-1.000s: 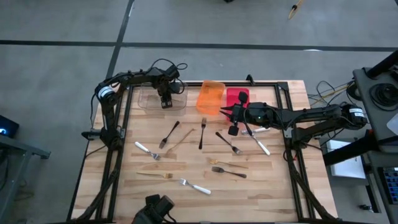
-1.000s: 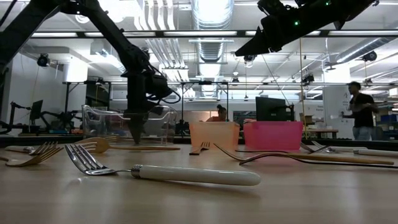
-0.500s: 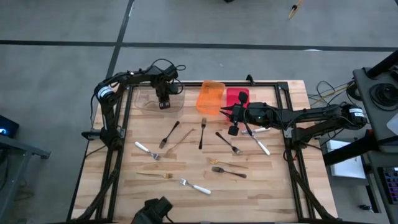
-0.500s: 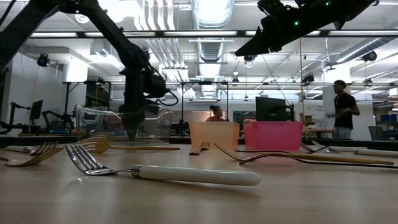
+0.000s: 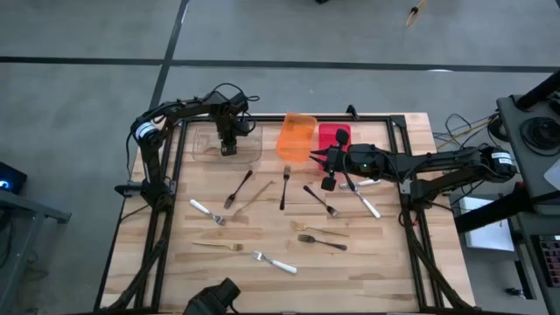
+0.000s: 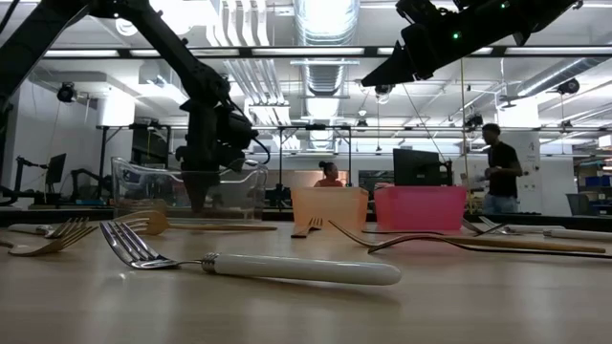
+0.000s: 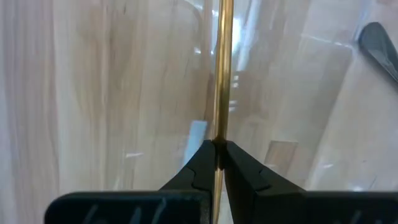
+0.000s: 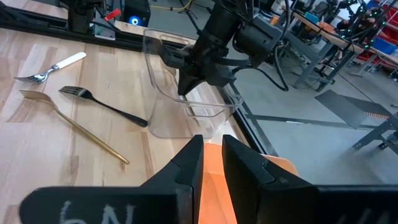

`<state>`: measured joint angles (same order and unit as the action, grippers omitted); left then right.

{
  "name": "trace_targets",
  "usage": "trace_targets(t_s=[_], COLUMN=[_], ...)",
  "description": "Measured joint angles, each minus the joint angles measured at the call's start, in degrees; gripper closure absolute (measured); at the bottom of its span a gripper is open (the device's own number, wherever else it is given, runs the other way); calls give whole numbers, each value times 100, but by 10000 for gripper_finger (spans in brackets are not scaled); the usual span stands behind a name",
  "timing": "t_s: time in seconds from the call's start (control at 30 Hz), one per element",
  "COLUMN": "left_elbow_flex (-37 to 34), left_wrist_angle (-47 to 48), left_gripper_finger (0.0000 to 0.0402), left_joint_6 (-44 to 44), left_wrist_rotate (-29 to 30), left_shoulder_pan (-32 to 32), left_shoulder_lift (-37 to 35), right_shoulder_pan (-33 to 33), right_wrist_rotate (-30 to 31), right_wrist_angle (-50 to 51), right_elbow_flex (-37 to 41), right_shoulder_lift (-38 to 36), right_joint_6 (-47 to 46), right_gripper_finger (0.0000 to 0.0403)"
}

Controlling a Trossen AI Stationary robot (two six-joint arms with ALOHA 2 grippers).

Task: Sort silverware by color (type)
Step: Put the gold fork into the transparent bin

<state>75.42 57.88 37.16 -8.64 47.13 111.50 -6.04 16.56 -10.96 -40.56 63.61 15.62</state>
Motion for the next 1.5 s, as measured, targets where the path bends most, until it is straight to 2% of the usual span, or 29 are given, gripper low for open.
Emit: trace_targets(t_s=[0.4,0.63,0.77,0.97,1.1,1.33,1.5], left_elbow_flex=[-15,77,256,354,352,275,215], left_wrist_angle=[-205,-145,-155,-93,157,904,1049], left_gripper_finger=[352,346,358,398,396,397,394], left_joint_6=[-191,-430,-493,-340,-428,-1114,-1434], left_wrist_rotate=[498,572,592,601,604,671,1299], left_shoulder_pan=[-4,-6,-18,-34,-42,-43,-43], left_shoulder_lift=[17,22,-33,-201,-350,-387,-387], right_shoulder_pan=[0,0,0,0,0,0,0], right_wrist_rotate=[0,0,-1,0,-1,0,0], right_wrist_angle=[0,0,0,0,0,0,0], right_elbow_flex=[0,0,0,0,0,0,0], right_shoulder_lift=[0,0,0,0,0,0,0], right_joint_6=[-2,-2,-10,-15,-15,-7,-15], right_gripper_finger=[351,351,351,351,351,351,351])
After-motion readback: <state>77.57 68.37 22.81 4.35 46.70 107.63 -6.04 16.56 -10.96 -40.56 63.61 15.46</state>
